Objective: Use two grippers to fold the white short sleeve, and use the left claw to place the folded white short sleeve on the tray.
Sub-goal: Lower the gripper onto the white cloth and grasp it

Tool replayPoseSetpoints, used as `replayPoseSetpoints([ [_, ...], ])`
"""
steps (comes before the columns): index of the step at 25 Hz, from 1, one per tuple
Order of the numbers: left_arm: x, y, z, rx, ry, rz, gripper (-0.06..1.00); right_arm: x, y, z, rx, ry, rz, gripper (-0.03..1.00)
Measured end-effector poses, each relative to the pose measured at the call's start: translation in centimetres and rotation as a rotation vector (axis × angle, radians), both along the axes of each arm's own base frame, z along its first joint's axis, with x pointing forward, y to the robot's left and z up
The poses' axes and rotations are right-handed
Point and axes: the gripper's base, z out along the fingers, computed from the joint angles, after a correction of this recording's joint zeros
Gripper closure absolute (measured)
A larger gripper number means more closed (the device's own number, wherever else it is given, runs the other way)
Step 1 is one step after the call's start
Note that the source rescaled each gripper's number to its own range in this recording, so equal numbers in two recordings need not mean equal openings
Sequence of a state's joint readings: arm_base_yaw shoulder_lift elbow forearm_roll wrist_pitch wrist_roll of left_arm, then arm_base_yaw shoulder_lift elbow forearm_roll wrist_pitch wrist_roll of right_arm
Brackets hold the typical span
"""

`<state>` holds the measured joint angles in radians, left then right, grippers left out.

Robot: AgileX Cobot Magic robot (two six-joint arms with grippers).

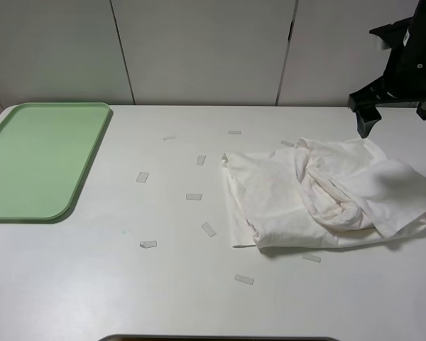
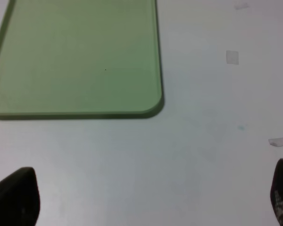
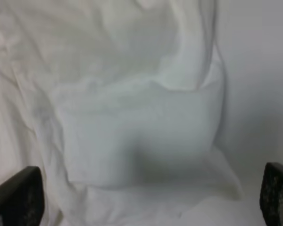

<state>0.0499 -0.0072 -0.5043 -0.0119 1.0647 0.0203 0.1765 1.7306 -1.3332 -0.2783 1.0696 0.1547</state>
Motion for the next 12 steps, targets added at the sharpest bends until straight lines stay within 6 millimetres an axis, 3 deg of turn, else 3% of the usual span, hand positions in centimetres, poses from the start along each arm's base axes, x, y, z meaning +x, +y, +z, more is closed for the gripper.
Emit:
replayPoseSetpoints([
  [6, 0.0, 0.0, 0.0, 0.0, 0.0, 0.0, -0.04, -0.4, 0.2, 1.4, 0.023, 0.027, -0.001, -0.03],
  [12, 0.0, 0.0, 0.0, 0.0, 0.0, 0.0, -0.04, -2.8, 0.2, 4.9, 0.082, -0.004, 0.013, -0.03],
])
